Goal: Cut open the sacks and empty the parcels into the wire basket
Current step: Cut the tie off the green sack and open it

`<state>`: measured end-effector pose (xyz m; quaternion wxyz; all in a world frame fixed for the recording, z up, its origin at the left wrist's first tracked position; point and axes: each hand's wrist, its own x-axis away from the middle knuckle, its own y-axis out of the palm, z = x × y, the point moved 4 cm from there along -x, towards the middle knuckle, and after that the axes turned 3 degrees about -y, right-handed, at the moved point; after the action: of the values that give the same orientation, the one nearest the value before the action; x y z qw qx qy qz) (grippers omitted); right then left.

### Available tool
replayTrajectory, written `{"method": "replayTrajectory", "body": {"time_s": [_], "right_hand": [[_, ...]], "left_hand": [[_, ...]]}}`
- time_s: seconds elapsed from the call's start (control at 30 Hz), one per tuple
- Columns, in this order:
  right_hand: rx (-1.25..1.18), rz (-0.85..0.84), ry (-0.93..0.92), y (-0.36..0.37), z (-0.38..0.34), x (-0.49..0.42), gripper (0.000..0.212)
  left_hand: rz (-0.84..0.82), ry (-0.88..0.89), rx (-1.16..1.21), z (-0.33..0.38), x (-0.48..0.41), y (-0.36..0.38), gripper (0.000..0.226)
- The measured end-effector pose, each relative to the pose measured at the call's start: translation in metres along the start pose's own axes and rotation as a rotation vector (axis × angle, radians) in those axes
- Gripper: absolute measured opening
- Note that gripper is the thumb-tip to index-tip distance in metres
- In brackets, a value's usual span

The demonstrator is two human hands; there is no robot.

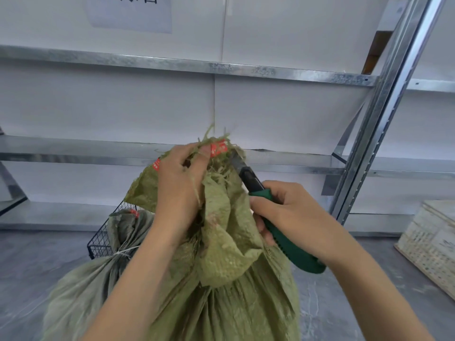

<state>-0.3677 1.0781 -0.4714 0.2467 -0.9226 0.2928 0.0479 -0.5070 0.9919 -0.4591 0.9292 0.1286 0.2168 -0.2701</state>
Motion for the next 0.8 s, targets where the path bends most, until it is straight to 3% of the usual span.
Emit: {"method": "replayTrajectory", "body": {"time_s": [0.17,0.4,0.5,0.67,0.8], "right_hand": [[0.013,-0.037,0.035,-0.005,-0.003,0.001,0.022],[-0.310,0.365,0.030,-0.014,-0.008,-0.018,0.031],[-0.136,0.296,-0.047,-0.001,-0.016,-0.032,0.048],[-0.101,0.188,-0.015,0.005,-0.015,-0.040,0.024],[-0.124,0.154,-0.018,0.006,-0.008,-0.040,0.031]], "left_hand": [[-0.006,-0.129,0.128,-0.009,-0.004,-0.004,0.019],[0.019,-0.333,0.359,-0.018,-0.003,0.003,0.023],[-0.061,-0.334,0.371,-0.012,0.000,0.007,0.022],[-0.104,-0.386,0.356,-0.018,0.002,0.000,0.034],[-0.068,-0.383,0.319,-0.024,0.008,-0.005,0.050]]}}
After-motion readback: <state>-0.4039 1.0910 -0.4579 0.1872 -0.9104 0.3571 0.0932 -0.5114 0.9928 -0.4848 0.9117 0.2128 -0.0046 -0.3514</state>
